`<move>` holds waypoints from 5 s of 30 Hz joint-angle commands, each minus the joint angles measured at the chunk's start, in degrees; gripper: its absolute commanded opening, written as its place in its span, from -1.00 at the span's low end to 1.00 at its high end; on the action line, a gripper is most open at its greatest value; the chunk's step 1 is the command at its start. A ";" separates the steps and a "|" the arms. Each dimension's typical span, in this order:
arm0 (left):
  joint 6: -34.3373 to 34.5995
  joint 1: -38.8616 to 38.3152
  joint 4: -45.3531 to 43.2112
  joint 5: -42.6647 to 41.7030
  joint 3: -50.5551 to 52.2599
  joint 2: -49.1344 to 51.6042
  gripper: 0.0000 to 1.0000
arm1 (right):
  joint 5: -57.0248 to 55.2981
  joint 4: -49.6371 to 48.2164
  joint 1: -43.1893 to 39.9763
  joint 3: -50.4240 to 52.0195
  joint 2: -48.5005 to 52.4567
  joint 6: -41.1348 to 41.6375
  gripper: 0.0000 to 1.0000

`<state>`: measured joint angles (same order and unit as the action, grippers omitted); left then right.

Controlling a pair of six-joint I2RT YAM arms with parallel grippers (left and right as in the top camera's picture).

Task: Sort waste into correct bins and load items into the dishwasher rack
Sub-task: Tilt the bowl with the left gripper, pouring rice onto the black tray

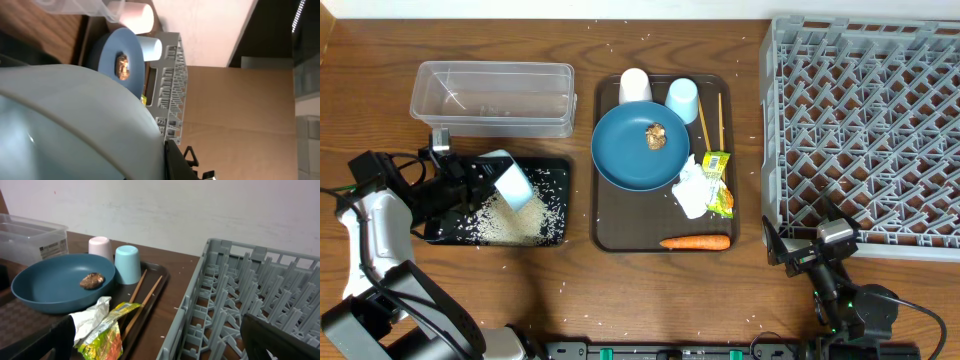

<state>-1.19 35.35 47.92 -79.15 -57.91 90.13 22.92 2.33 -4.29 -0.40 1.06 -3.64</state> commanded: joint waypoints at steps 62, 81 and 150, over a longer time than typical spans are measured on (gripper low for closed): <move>2.64 -5.33 -6.10 -2.97 -0.37 -4.00 -0.88 | -0.22 0.24 -1.31 0.09 -0.04 -0.72 0.98; 25.53 -5.55 -3.39 -10.91 -0.39 10.93 -0.88 | -0.22 0.24 -1.31 0.09 -0.04 -0.72 0.99; 8.92 -3.76 -8.68 -8.13 -0.37 11.15 -0.88 | -0.22 0.24 -1.31 0.09 -0.04 -0.72 0.99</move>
<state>14.66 31.62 40.12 -86.61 -57.78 101.16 22.92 2.33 -4.29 -0.40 1.08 -3.64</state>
